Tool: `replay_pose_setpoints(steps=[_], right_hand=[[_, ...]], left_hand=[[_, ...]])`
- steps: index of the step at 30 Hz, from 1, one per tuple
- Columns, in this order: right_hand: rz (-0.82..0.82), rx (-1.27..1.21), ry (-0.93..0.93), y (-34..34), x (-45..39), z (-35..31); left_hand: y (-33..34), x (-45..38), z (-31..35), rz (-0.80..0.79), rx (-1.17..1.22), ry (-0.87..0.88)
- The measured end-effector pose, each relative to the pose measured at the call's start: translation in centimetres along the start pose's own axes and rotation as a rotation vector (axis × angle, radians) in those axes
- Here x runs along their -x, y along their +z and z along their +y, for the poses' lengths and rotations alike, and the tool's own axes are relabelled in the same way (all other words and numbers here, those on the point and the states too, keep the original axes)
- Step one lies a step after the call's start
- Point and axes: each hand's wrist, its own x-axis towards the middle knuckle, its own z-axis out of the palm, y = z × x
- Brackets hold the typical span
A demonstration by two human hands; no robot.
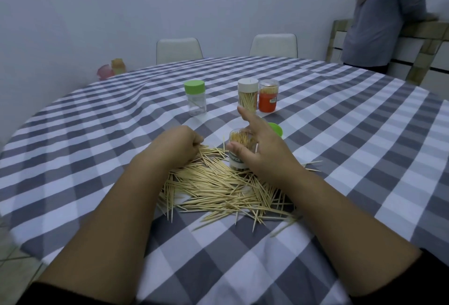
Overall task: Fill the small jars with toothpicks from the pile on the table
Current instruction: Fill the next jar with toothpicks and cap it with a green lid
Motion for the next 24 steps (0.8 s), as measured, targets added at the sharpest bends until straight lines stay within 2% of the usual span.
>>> replay_pose_setpoints(steps=[4,8,16,24], right_hand=[[0.039,-0.009,0.018,0.1,0.1,0.0],[0.085,-0.036,0.045,-0.1,0.1,0.1],[0.080,-0.155,0.095,0.3,-0.1,0.3],[0.059,-0.186,0.110,0.6,0.0,-0.1]], left_hand=[[-0.1,0.0,0.5,0.025,0.013,-0.052],[0.0,0.2,0.7,0.123,0.201,-0.063],[0.3,-0.4,0.3,0.389,0.916,-0.056],[-0.8,-1.1,0.9,0.401,1.788,-0.067]])
